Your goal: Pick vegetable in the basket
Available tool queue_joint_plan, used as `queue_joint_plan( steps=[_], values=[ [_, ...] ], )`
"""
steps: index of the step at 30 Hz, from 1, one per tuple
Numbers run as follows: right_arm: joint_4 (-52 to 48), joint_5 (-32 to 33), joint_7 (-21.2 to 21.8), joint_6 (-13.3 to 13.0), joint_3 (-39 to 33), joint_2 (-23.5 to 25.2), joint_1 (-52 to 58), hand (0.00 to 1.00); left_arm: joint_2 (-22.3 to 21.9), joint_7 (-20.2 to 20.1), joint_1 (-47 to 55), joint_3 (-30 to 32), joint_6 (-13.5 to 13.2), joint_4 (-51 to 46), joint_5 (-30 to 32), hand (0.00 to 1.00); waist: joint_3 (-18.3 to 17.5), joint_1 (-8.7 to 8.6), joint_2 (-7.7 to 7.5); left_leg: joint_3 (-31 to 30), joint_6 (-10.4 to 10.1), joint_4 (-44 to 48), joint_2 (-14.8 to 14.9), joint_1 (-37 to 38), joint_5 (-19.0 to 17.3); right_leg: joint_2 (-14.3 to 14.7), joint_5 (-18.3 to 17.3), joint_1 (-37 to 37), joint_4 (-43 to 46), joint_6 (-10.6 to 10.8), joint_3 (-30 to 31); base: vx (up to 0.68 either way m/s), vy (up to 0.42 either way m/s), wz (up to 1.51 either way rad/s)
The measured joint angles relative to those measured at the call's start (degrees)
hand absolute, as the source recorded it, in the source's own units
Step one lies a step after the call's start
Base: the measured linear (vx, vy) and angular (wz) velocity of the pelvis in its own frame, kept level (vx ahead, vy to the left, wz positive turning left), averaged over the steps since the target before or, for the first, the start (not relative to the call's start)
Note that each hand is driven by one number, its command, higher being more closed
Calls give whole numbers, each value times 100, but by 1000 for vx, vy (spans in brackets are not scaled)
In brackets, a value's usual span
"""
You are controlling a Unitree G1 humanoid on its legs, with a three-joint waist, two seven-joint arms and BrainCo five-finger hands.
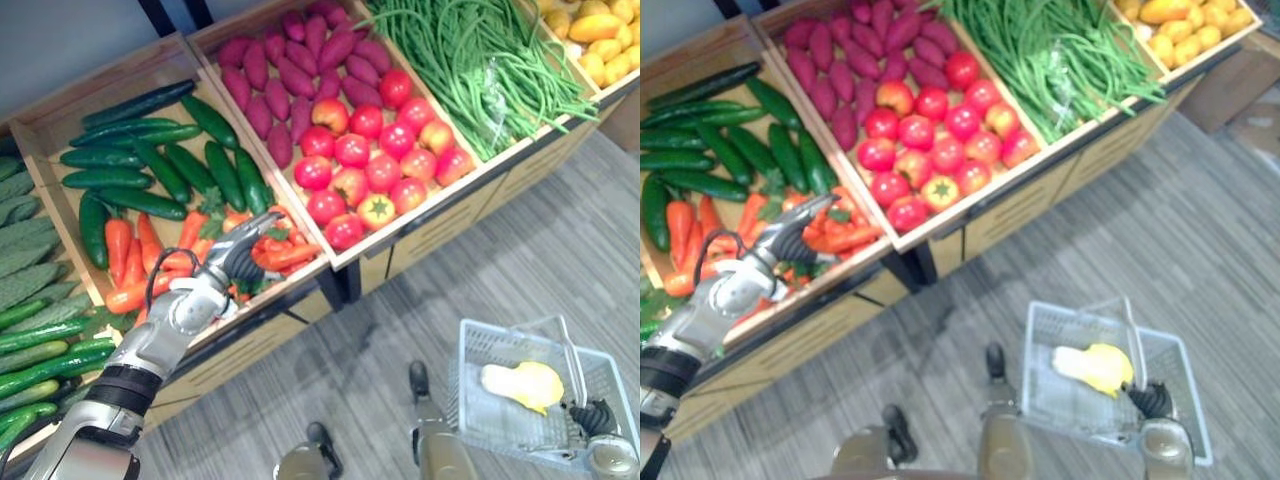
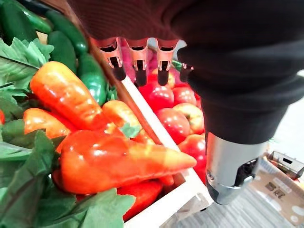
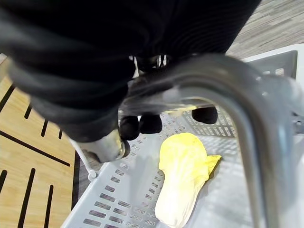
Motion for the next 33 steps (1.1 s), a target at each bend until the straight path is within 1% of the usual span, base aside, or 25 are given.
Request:
queue_joint_plan(
  steps=[3,10,20,22,26,29,31,33],
  values=[
    [7,0,0,0,28,-2,-16,100,-1,1,0,-5,0,99,162,0,41,-2,-7,6,8,54,15,-11,-32,7,0,-2,7,0,18,-48,-58,-3],
    [12,0,-2,0,131,-81,-61,100,-1,3,0,-5,45,224,201,0,105,1,-32,35,17,198,23,-121,-111,-5,31,-88,14,9,70,-56,-62,-3],
    [11,0,-5,-8,132,-96,-69,100,-1,149,-43,-2,80,239,205,0,162,1,-46,35,27,261,34,-233,-131,2,44,-188,14,10,83,-52,-70,-1],
    [11,0,-5,-7,132,-115,-82,100,-37,221,-129,-1,83,377,205,0,190,-9,-44,39,28,279,39,-243,-134,3,62,-191,3,3,90,-58,-71,-2],
    [10,0,-6,-8,132,-124,-82,100,-65,226,-186,-1,107,454,206,0,198,-16,-49,52,27,301,48,-244,-151,11,62,-195,3,2,98,-58,-74,-2],
    [9,0,-6,-8,132,-125,-84,100,-173,240,-246,2,113,551,214,0,199,-10,-50,80,34,366,74,-264,-195,20,62,-206,3,3,115,-46,-56,-5],
    [9,0,-7,-8,139,-127,-101,100,-181,251,-258,11,114,560,220,0,214,-5,-77,131,36,391,84,-277,-214,30,68,-247,12,9,163,-62,-71,-11],
    [9,0,-7,-8,139,-130,-130,100,-181,292,-314,12,114,606,389,0,240,-6,-93,162,36,396,82,-294,-214,36,92,-283,5,-4,207,-65,-79,-9]
  ],
)
